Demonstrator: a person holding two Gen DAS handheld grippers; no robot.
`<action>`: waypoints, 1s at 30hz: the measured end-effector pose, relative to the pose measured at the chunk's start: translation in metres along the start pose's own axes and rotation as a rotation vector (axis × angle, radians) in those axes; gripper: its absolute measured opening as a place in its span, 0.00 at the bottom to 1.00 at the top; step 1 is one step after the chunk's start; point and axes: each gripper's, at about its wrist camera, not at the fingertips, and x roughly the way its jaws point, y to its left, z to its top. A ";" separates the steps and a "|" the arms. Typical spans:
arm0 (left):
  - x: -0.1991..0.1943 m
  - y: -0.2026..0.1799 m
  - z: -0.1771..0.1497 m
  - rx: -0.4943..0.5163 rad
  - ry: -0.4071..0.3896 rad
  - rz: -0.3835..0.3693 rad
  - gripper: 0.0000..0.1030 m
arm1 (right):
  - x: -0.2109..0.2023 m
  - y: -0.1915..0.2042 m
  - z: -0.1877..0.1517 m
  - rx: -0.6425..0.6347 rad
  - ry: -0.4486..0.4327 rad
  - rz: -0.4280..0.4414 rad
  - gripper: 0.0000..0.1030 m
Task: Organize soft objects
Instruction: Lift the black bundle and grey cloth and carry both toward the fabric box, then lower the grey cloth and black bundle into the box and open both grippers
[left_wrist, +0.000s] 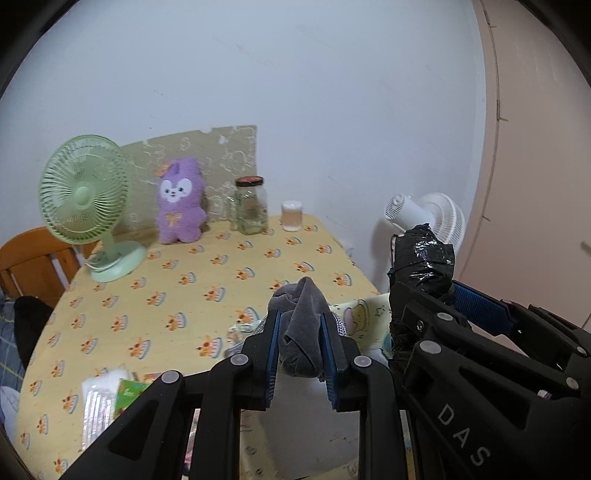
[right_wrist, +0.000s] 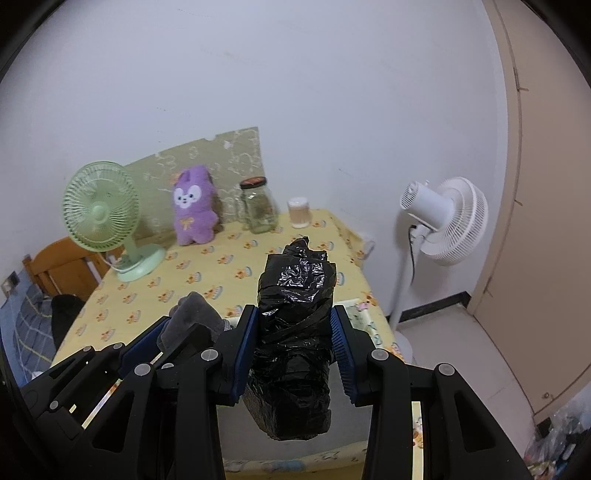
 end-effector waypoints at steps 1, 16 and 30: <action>0.003 -0.002 0.000 0.003 0.006 -0.007 0.19 | 0.003 -0.002 0.000 0.003 0.006 -0.007 0.42; 0.055 -0.026 -0.007 0.072 0.175 -0.060 0.42 | 0.038 -0.031 -0.013 0.042 0.108 -0.098 0.42; 0.052 -0.032 -0.013 0.113 0.197 -0.105 0.90 | 0.044 -0.039 -0.021 0.122 0.143 -0.089 0.66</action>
